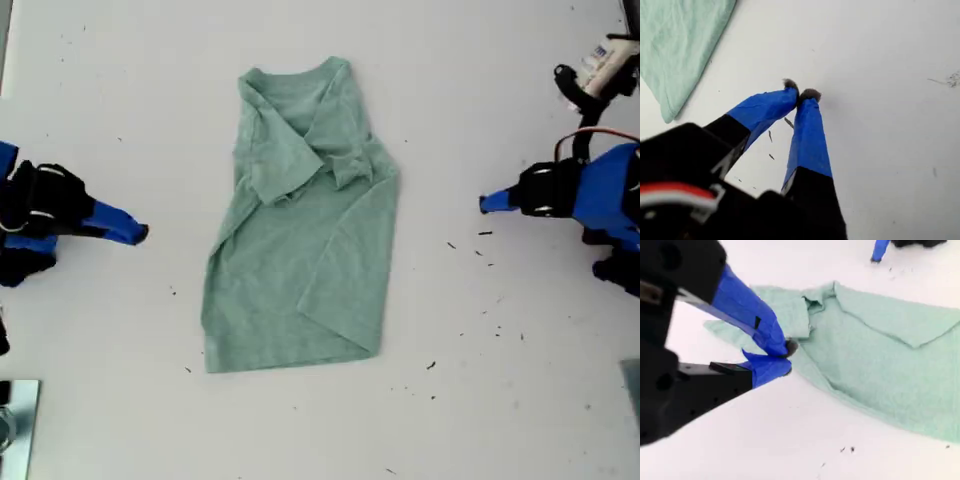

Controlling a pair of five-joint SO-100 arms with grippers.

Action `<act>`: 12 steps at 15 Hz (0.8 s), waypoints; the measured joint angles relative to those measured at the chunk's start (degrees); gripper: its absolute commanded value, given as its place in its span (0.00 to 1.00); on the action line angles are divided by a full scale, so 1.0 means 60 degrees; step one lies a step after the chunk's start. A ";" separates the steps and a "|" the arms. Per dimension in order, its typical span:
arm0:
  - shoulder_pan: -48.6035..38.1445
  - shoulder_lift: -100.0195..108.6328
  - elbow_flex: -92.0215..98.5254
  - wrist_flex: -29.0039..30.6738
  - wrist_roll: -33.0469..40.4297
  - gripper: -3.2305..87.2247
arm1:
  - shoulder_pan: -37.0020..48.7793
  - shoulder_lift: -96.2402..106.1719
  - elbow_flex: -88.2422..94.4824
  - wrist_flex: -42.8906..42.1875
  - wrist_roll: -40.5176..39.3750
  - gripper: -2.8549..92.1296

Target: Fold t shirt

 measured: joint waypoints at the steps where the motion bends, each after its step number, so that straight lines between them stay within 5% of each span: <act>1: 0.0498 -0.1860 -0.2080 0.1172 -0.0234 0.03 | -0.0088 0.0000 0.0000 0.0146 0.0059 0.05; 3: 0.1641 -0.5391 -0.6196 0.2476 -0.0586 0.03 | -0.0103 0.0000 0.0000 0.0366 0.0161 0.05; 7: 0.3267 -0.9668 -1.0327 0.2637 -0.0908 0.06 | -0.0161 0.0000 0.0000 0.0366 0.0396 0.05; 8: 0.3354 -0.9800 -1.0518 0.2637 -0.0864 0.25 | -0.0161 0.0000 0.0000 0.0366 0.0425 0.05; 12: 0.3794 -1.0327 -1.0649 0.2637 -0.0674 0.38 | -0.0176 0.0000 0.0000 0.0366 0.0513 0.05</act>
